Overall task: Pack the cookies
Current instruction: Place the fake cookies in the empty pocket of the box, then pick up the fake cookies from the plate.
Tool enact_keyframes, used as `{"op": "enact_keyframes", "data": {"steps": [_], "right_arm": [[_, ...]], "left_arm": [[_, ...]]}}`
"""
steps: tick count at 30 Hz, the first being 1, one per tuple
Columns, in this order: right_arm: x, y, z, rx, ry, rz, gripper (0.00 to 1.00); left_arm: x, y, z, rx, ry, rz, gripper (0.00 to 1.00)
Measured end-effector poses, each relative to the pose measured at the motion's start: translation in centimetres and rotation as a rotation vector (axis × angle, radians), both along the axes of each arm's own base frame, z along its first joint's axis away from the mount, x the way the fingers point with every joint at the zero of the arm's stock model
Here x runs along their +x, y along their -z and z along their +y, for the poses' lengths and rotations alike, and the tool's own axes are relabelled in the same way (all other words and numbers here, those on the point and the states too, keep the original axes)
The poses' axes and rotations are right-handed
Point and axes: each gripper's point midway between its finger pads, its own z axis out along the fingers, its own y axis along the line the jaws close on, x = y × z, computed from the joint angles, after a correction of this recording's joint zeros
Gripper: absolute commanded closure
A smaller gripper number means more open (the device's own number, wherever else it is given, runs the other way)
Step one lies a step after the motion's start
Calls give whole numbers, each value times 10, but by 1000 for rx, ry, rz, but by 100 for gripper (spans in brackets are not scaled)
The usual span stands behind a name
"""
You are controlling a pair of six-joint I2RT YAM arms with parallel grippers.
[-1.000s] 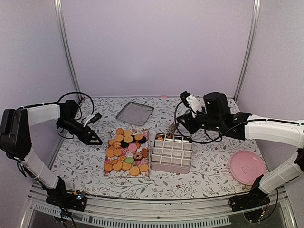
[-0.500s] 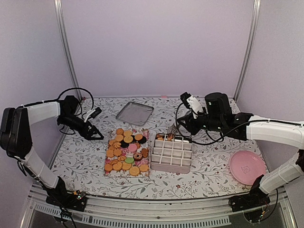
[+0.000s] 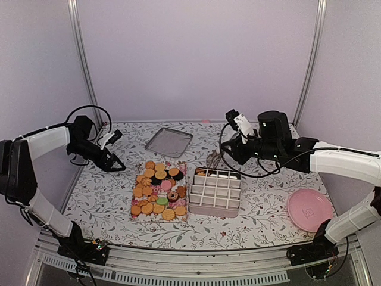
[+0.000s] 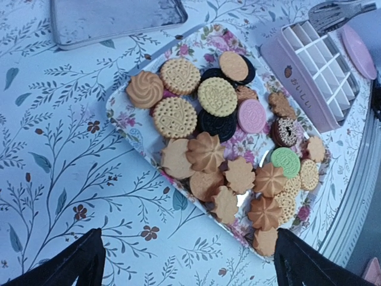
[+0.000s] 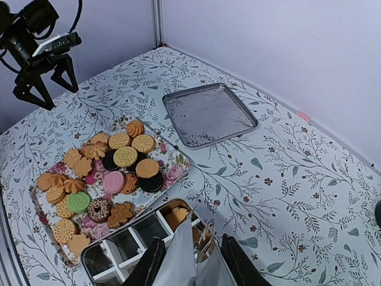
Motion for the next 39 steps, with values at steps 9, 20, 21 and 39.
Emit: {"op": "enact_keyframes", "data": {"steps": [9,20,21,39], "right_arm": [[-17,-65,64,124,-124,-101,68],[-87,6,185,88,-409,18,62],[-89,12,188,83,-419,30,61],[-79,10,206,171,-372,-1,61]], "left_arm": [[12,-3,32,31,-97,-15,1],[9,0,37,56,-105,-1,1],[8,-1,36,54,-105,-2,1],[3,-17,27,-4,-83,-25,1]]}}
